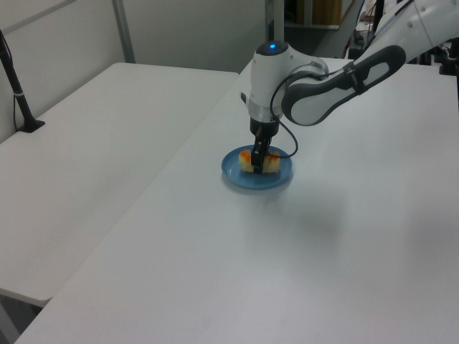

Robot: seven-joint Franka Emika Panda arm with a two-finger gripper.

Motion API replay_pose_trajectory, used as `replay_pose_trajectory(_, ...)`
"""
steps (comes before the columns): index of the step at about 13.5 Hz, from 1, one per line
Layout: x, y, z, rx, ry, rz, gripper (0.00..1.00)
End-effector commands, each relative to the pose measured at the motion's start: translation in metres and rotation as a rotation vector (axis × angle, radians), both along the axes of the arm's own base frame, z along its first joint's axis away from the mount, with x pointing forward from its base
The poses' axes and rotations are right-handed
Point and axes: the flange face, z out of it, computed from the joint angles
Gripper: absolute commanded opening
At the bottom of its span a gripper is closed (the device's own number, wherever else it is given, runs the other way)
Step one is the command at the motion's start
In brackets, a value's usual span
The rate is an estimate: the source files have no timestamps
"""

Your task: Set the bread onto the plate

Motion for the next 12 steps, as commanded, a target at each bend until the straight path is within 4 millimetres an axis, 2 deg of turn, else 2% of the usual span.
replay_pose_trajectory(1,0.001,-0.002,0.007,-0.007,-0.023,0.005,1.00)
replay_pose_trajectory(3,0.000,-0.006,0.045,0.007,-0.065,-0.007,1.00)
replay_pose_trajectory(4,-0.005,-0.013,0.076,0.010,-0.078,-0.027,1.00)
replay_pose_trajectory(6,-0.021,-0.027,0.113,-0.014,-0.022,-0.052,1.00)
replay_pose_trajectory(7,-0.032,-0.042,0.146,-0.020,-0.011,-0.079,1.00)
replay_pose_trajectory(8,-0.041,-0.050,0.165,-0.025,0.006,-0.095,1.00)
replay_pose_trajectory(9,-0.054,-0.067,0.189,-0.032,0.030,-0.123,1.00)
replay_pose_trajectory(12,-0.085,-0.104,0.240,0.002,0.069,-0.139,1.00)
